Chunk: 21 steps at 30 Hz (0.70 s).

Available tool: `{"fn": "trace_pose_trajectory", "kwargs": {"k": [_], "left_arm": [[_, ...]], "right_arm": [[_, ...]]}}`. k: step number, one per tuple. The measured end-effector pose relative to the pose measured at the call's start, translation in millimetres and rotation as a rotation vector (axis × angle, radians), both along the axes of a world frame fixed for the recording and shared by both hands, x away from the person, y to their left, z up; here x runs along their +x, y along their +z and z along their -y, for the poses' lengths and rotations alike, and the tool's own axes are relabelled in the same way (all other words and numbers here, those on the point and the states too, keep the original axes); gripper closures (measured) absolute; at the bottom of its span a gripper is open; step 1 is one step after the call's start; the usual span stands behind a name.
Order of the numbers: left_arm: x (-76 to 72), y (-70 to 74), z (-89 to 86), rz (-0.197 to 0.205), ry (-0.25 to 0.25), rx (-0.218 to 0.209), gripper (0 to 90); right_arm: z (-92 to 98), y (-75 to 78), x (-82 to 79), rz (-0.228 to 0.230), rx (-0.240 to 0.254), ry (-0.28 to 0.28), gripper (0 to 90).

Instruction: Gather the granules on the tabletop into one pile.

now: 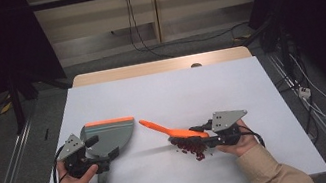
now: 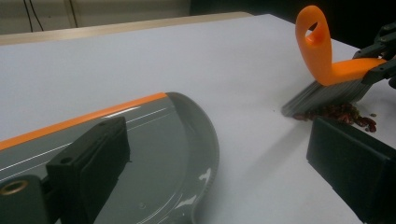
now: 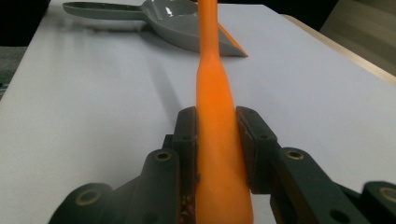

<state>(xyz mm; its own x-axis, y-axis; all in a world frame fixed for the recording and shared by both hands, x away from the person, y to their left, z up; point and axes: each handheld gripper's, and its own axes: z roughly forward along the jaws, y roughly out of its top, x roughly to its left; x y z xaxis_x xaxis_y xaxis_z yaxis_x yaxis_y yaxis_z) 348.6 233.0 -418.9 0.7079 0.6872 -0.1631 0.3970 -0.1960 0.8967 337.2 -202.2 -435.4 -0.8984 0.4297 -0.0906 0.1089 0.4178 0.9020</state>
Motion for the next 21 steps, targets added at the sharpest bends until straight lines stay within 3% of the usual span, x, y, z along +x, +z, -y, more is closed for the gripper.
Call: {"fn": "trace_pose_trajectory", "kwargs": {"k": [7,16,21], "left_arm": [[0.3,0.4,1.0,0.002,-0.002,-0.001,5.7],[0.2,0.8,1.0,0.003,-0.005,0.009,5.7],[-0.6,1.2,0.9,0.005,-0.004,0.002,5.7]], "right_arm": [[6.3,7.0,0.3,0.003,0.076,-0.068,71.4],[-4.5,16.5,-0.8,-0.097,0.204,-0.31,71.4],[-25.3,19.6,-3.9,-0.127,0.236,-0.38,71.4]]}}
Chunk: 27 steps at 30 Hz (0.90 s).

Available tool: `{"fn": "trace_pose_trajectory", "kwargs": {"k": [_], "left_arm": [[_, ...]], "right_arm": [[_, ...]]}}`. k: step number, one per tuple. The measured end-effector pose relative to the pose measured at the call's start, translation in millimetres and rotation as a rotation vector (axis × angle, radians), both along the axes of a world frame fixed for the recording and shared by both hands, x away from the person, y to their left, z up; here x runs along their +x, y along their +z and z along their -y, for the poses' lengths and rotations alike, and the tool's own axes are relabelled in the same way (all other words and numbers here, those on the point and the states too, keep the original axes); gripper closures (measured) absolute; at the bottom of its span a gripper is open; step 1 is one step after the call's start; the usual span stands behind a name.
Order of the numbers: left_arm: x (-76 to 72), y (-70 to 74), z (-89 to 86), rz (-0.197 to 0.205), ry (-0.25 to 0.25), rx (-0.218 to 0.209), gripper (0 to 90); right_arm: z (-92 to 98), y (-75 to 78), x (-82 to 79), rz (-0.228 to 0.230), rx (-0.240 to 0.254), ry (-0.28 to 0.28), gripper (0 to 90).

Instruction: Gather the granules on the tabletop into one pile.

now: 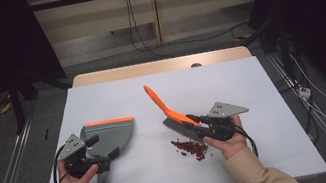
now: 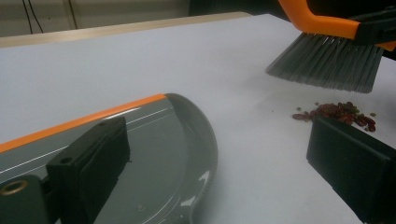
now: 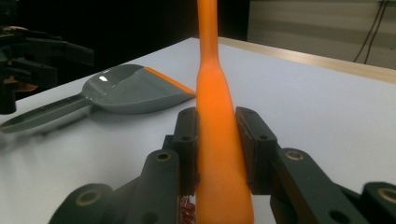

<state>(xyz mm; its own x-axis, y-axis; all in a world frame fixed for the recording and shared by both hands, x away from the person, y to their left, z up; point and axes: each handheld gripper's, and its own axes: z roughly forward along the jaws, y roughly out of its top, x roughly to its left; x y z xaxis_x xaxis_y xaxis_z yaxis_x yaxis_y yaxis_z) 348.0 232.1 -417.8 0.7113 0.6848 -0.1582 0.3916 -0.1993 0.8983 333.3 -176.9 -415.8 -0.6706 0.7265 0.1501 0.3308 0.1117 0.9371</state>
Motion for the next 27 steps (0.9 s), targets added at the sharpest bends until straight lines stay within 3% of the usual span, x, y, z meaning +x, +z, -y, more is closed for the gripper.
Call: {"fn": "trace_pose_trajectory", "kwargs": {"k": [9,20,27], "left_arm": [[-0.9,1.1,-1.7,0.0,-0.001,-0.002,5.7],[0.0,0.6,-1.0,-0.001,-0.004,-0.003,5.7],[-0.2,1.0,-2.2,0.002,-0.004,-0.005,5.7]], "right_arm": [[-33.6,-6.8,-1.1,-0.039,0.035,-0.022,71.4],[-59.3,-14.5,-0.9,-0.06,0.068,-0.026,71.3],[-72.4,-23.9,-0.6,-0.1,0.063,-0.043,71.3]]}}
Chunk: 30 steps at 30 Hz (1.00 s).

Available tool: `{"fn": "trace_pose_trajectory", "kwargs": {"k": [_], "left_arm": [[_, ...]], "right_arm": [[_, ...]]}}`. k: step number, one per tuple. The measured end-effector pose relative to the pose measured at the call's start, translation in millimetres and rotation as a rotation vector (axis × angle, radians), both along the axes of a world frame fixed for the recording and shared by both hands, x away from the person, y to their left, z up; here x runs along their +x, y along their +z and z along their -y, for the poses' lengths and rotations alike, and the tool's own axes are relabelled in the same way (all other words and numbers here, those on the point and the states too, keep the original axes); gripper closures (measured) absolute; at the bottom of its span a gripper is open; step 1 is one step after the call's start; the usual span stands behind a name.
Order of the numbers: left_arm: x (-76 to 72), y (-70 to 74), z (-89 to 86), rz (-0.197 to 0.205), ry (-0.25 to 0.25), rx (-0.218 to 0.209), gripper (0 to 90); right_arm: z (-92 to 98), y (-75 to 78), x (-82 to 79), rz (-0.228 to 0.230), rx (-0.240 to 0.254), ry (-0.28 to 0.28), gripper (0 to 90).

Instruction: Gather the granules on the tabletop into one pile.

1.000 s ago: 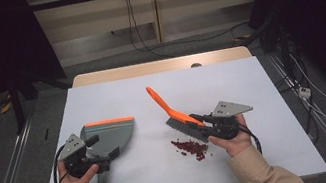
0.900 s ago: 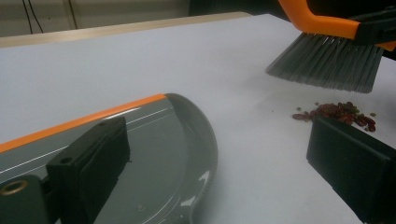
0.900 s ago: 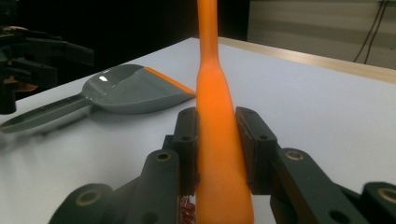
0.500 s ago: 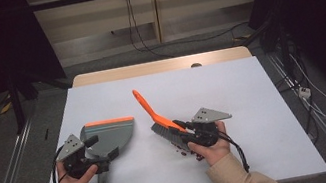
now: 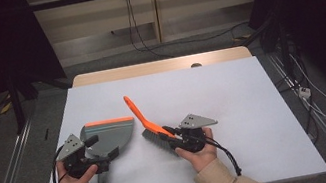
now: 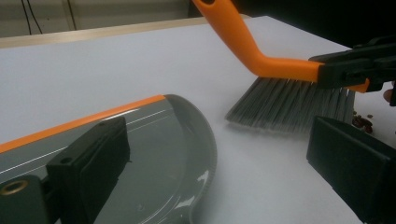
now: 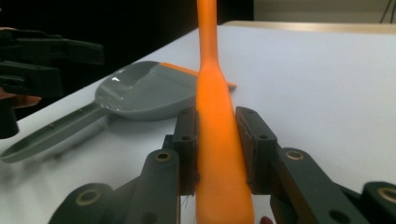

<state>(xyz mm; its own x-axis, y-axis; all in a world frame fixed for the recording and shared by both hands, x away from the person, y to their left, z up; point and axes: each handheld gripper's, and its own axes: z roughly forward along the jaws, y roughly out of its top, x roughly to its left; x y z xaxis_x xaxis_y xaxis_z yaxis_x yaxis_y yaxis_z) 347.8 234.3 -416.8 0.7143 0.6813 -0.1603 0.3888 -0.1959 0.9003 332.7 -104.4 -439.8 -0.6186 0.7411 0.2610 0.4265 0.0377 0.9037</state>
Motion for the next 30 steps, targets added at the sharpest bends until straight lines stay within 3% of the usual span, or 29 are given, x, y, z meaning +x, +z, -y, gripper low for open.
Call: {"fn": "trace_pose_trajectory", "kwargs": {"k": [5,16,24,30], "left_arm": [[-0.1,0.3,-1.5,-0.002,0.005,0.003,5.7],[-1.2,1.5,0.1,0.007,0.0,0.003,5.7],[-1.6,1.7,2.0,0.007,-0.002,0.004,5.7],[-1.0,1.6,2.7,0.007,-0.001,0.002,5.8]], "right_arm": [[7.6,-4.5,-0.3,-0.033,-0.011,-0.04,71.4],[36.4,-4.9,-12.3,-0.056,-0.011,-0.116,71.5],[48.6,-3.5,-21.5,-0.067,-0.003,-0.136,71.5],[51.4,-0.3,-19.5,-0.075,0.026,-0.131,71.5]]}}
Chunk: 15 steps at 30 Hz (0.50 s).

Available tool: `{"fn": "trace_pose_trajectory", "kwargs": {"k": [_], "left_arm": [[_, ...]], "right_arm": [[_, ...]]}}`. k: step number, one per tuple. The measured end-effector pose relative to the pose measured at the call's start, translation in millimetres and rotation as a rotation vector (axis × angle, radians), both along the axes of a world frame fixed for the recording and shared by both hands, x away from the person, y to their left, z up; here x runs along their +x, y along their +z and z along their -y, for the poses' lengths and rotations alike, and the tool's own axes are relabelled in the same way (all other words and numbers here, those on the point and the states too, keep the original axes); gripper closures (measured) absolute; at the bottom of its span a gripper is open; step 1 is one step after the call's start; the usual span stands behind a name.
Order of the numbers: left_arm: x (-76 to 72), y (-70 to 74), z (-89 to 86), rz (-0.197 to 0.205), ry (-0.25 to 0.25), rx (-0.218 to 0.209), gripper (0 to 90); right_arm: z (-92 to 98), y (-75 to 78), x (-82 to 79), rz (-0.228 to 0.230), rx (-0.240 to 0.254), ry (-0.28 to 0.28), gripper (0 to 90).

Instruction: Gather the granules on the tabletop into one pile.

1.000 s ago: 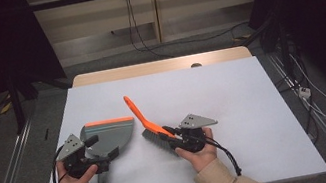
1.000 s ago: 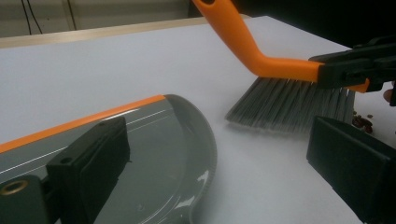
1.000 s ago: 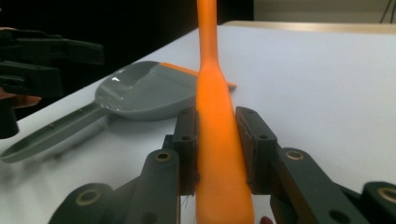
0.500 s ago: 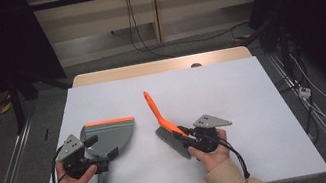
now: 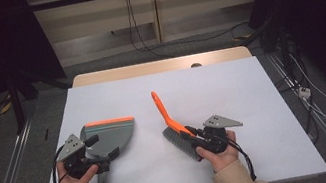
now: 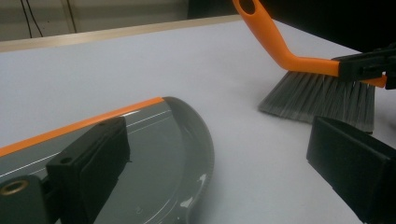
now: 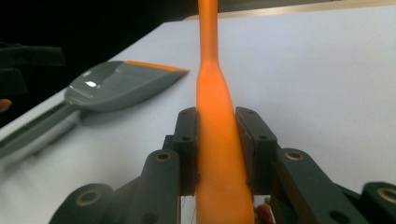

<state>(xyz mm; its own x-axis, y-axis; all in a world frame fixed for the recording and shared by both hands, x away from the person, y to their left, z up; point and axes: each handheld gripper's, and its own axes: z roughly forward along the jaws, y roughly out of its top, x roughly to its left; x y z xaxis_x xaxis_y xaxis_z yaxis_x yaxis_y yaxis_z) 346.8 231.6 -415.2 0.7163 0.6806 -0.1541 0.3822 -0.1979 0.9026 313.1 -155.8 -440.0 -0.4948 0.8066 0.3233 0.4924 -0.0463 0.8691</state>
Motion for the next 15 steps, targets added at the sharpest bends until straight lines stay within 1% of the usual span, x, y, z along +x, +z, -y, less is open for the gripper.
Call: {"fn": "trace_pose_trajectory", "kwargs": {"k": [2,6,11,14,15], "left_arm": [[0.7,-0.5,0.2,-0.003,0.0,0.005,5.8],[1.1,-0.5,-0.1,-0.003,-0.001,0.001,5.7],[2.1,-1.2,-2.2,-0.006,0.002,0.0,5.7],[2.5,-1.5,-3.0,-0.008,0.005,-0.001,5.7],[2.6,-1.5,-3.2,-0.009,0.006,-0.002,5.7]], "right_arm": [[-0.3,3.6,3.2,0.005,0.026,0.0,71.5],[-5.1,12.8,15.9,0.029,0.025,0.016,71.5],[-14.5,18.2,38.6,0.057,-0.02,0.034,71.5],[-21.9,16.2,53.2,0.068,-0.07,0.046,71.5],[-24.0,14.5,58.0,0.062,-0.069,0.046,71.5]]}}
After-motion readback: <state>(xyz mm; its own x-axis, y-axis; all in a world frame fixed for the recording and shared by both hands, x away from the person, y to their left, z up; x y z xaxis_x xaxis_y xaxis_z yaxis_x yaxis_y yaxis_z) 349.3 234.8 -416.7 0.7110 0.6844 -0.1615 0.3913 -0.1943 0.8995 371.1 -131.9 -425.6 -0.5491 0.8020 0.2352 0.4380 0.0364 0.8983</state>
